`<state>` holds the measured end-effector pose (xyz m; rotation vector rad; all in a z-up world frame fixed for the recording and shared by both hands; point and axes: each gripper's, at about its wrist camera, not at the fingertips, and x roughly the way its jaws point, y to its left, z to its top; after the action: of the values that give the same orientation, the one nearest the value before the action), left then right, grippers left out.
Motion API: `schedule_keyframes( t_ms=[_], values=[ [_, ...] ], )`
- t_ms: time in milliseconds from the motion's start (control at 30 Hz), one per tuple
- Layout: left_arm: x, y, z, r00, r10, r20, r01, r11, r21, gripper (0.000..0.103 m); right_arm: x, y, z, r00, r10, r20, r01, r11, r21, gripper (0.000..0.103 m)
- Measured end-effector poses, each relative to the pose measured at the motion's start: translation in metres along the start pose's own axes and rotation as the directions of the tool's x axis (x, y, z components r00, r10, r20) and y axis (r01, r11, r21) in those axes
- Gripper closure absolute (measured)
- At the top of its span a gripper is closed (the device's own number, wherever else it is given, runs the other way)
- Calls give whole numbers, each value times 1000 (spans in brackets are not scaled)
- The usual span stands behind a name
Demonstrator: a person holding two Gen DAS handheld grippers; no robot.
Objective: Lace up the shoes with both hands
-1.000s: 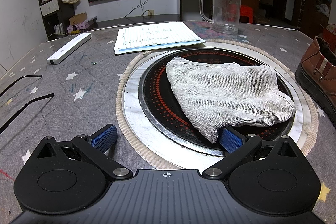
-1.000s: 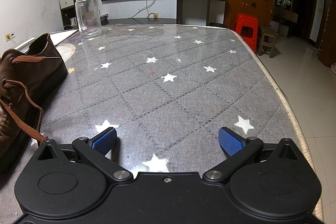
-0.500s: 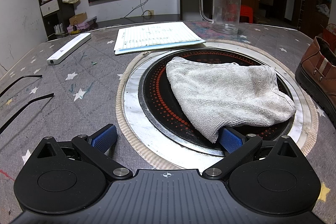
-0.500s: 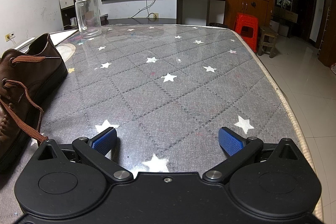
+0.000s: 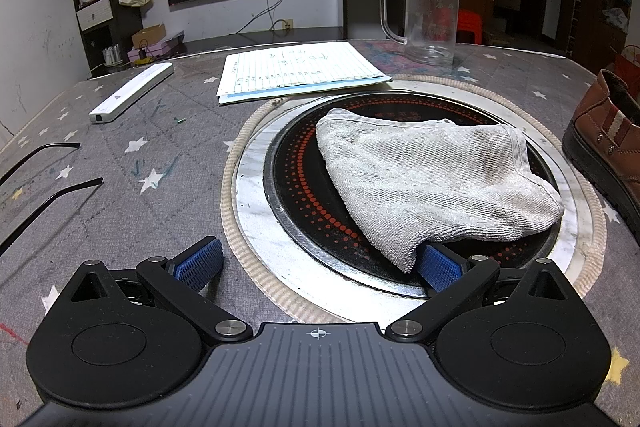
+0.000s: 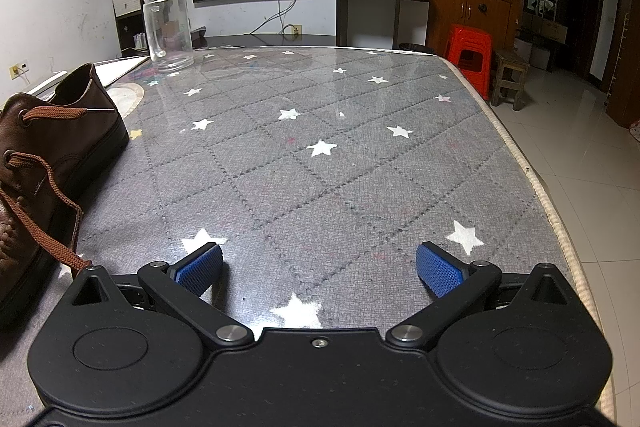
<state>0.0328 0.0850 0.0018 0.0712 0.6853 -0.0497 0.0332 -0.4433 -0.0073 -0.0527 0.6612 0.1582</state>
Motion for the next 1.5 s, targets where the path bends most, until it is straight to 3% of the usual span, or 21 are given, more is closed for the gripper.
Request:
schedule_keyframes(
  t_ms=[1500],
  values=[
    [1,2,1,1000,0,0,0,1000,0,0,0,0,0,1000,0,0,0,1000,0,0]
  ],
)
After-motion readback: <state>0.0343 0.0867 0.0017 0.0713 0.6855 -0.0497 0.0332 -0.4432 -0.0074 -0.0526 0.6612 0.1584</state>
